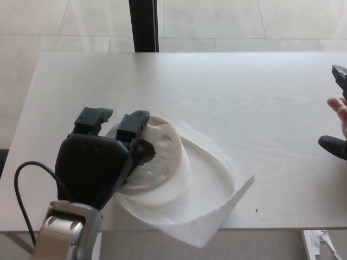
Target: A toilet paper roll is kept in the middle of the desk infront of the robot. The robot places its left hand on the top of the toilet paper roll to hold it still and uses its right hand to tear off a piece of toilet paper from it and hands the paper to a person
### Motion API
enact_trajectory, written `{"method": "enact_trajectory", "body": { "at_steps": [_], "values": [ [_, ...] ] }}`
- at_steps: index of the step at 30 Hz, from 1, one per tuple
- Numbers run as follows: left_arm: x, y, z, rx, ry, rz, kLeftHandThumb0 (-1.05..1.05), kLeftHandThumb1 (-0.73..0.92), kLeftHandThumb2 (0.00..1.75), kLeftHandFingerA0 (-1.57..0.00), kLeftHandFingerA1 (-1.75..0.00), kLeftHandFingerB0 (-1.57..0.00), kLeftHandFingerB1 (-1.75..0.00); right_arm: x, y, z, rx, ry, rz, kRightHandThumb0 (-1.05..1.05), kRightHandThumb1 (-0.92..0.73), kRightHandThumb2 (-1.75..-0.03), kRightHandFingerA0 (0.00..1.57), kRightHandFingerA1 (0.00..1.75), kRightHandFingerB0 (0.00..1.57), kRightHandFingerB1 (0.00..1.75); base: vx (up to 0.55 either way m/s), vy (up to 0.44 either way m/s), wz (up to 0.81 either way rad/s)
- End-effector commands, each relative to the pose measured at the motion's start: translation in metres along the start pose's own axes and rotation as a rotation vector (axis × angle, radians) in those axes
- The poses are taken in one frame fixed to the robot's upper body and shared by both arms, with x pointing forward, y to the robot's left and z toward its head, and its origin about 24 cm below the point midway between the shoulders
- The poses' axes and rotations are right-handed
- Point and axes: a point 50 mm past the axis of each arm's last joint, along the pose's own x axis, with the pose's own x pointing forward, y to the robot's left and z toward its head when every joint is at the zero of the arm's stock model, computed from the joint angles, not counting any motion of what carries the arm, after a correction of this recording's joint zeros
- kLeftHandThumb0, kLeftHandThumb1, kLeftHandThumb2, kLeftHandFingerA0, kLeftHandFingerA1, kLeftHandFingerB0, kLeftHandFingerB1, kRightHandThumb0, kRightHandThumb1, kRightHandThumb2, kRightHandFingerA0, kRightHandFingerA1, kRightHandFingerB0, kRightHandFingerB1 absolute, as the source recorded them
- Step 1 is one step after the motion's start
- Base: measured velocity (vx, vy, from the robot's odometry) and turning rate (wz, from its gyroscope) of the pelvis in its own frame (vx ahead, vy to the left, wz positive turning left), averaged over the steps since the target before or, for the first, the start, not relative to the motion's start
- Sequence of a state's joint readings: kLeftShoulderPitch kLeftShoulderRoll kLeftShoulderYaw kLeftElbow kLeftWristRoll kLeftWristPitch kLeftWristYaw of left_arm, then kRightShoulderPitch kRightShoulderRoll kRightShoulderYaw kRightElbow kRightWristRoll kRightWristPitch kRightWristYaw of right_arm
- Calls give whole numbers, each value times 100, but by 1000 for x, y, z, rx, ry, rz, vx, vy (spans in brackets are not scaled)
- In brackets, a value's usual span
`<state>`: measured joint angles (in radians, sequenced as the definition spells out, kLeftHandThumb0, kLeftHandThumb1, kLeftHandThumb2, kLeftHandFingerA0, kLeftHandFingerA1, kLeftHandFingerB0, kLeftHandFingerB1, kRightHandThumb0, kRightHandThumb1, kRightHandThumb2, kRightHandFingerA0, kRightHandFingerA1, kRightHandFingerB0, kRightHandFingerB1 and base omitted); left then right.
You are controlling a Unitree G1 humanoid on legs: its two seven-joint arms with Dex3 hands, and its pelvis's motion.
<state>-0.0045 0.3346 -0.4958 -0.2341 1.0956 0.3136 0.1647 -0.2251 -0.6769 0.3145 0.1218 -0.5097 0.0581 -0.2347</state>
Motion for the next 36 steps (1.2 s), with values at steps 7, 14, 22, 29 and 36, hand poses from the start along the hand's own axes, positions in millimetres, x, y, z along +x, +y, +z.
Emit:
{"method": "enact_trajectory", "body": {
  "at_steps": [7, 14, 22, 29, 36],
  "values": [
    [1, 6, -26, -323, 154, -338, -55, 82, 64, -23, -56, -26, -40, -31, -41, 3, 86, 6, -159, -105, -65, -96, 0, 17, 8, 2, 0, 0, 0],
    [65, 114, -45, -671, 195, -56, -69, 81, 65, -97, -134, -26, -37, -48, -58, -2, 132, 53, -184, -105, -65, -92, 0, 15, 6, 0, 0, 0, 0],
    [89, 182, -51, -733, 158, 102, -67, 89, 66, -28, -51, -22, -35, -57, -47, -14, 186, 82, -166, -73, -62, -67, 0, 0, 0, 21, 0, 0, 0],
    [79, 211, -60, -879, 164, 180, -69, 90, 66, -39, -76, -23, -40, -64, -51, -16, 210, 112, -190, -97, -59, -85, 0, 14, 9, 0, 0, 0, 0],
    [-54, 142, -134, -722, 482, 59, -76, 86, 66, -51, -54, -29, -37, -111, -85, -85, 241, 396, -376, -103, -63, -88, 0, 9, 4, 6, 0, 0, 0]
  ]
}}
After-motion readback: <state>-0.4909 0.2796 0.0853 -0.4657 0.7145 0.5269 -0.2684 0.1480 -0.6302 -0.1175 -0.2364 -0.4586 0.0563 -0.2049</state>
